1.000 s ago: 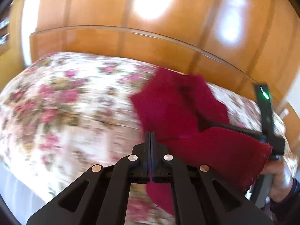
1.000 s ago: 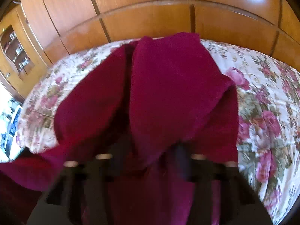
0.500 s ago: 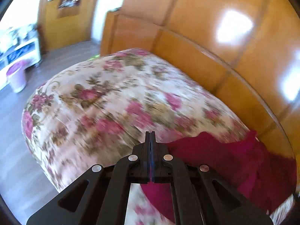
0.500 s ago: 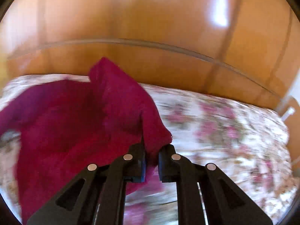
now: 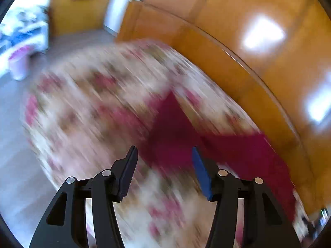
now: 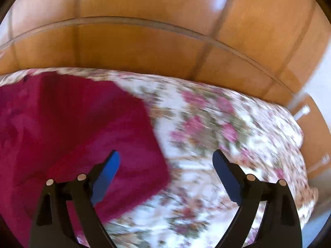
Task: Fold small clothes
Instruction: 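Grasp the maroon sweater with both grippers and lift it off the bed, then shake out the sweater and lay it flat on the bed with both grippers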
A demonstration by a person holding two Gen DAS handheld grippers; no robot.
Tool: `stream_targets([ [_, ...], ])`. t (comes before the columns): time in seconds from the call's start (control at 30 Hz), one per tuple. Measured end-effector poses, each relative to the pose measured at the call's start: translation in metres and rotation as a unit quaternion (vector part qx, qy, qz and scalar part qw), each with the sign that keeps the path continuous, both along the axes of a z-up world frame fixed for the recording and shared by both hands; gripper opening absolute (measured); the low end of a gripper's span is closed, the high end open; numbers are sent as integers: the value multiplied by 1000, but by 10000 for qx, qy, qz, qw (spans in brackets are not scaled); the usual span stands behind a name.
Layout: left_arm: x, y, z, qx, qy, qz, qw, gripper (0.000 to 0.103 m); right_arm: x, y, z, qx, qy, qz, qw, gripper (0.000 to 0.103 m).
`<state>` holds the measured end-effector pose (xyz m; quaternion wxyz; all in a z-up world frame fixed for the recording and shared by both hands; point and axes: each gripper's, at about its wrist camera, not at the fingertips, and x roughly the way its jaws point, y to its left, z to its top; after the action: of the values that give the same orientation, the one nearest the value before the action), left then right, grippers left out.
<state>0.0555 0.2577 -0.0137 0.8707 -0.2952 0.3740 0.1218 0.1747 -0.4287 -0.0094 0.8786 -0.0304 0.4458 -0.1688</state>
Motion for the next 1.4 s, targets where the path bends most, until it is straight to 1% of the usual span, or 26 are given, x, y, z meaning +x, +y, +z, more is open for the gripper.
stream_targets([
  [0.07,-12,-33,-12,-141,28,-567,9983,53,-25,-2,4,649,-70,225,9976,90],
  [0.1,-18,-51,-19,-300,43,-900,9955,53,-35,2,3,848,-23,396,9956,87],
  [0.13,-24,-74,-29,-558,85,-1298,9899,53,-51,13,-2,1138,82,660,9913,82],
  [0.17,-28,-89,-35,-736,135,-1521,9855,53,-67,25,-8,1484,216,928,9843,78],
  [0.23,-36,-128,-49,-1101,234,-2055,9721,50,-93,53,-26,2095,579,1427,9656,60],
  [0.3,-41,-157,-56,-1220,291,-2389,9629,49,-117,83,-45,2429,933,1855,9476,53],
  [0.37,-40,-182,-65,-1489,370,-2610,9530,49,-142,113,-65,2944,1218,2187,9223,53],
  [0.43,-38,-202,-66,-1799,352,-2801,9423,49,-154,131,-75,3228,1276,2309,9090,53],
  [0.5,-34,-219,-65,-1651,316,-2938,9410,49,-157,138,-82,3323,1239,2292,9065,53],
  [0.57,-30,-235,-68,-1521,471,-2989,9409,49,-159,141,-84,3298,1146,2241,9099,50],
  [0.6,-27,-240,-69,-1538,481,-3008,9400,45,-160,141,-83,3290,1126,2245,9103,35],
  [0.63,-26,-244,-70,-1524,476,-3065,9384,22,-161,139,-79,3279,1105,2292,9098,23],
  [0.67,-22,-249,-68,-1467,530,-3174,9354,14,-161,138,-77,3230,1092,2346,9103,9],
  [0.73,-21,-249,-60,-1419,407,-3196,9360,10,-170,137,-61,2934,969,2532,9167,7],
  [0.83,-25,-230,-32,-1344,18,-3197,9379,9,-187,124,-31,2508,698,2784,9245,6],
  [0.9,-37,-210,-8,-1145,-208,-3190,9406,9,-201,113,-18,2104,651,2907,9311,6],
  [0.93,-45,-196,6,-977,-322,-3183,9424,9,-209,106,-15,1886,714,2943,9342,6],
  [1.0,-58,-172,18,-764,-358,-3110,9467,9,-220,94,-24,1646,970,2909,9375,6],
  [1.07,-70,-152,19,-521,-220,-3021,9516,8,-229,94,-43,1619,1345,2914,9332,6],
  [1.13,-78,-139,-1,-369,167,-2916,9557,9,-237,103,-64,1544,1634,2921,9296,6],
  [1.2,-78,-141,-25,-169,587,-2737,9599,13,-236,106,-72,1616,1677,2865,9293,7],
  [1.23,-76,-140,-36,-10,823,-2519,9642,13,-233,106,-74,1694,1653,2786,9308,10],
  [1.27,-74,-138,-42,23,888,-2409,9665,13,-230,107,-72,1732,1599,2746,9322,13],
  [1.3,-76,-137,-43,-11,866,-2344,9683,16,-226,108,-68,1685,1472,2722,9359,19],
  [1.33,-74,-136,-39,-78,726,-2283,9708,31,-224,108,-61,1573,1277,2680,9419,40],
  [1.4,-78,-133,-28,-70,476,-2134,9758,45,-217,105,-47,1419,874,2560,9522,64],
])
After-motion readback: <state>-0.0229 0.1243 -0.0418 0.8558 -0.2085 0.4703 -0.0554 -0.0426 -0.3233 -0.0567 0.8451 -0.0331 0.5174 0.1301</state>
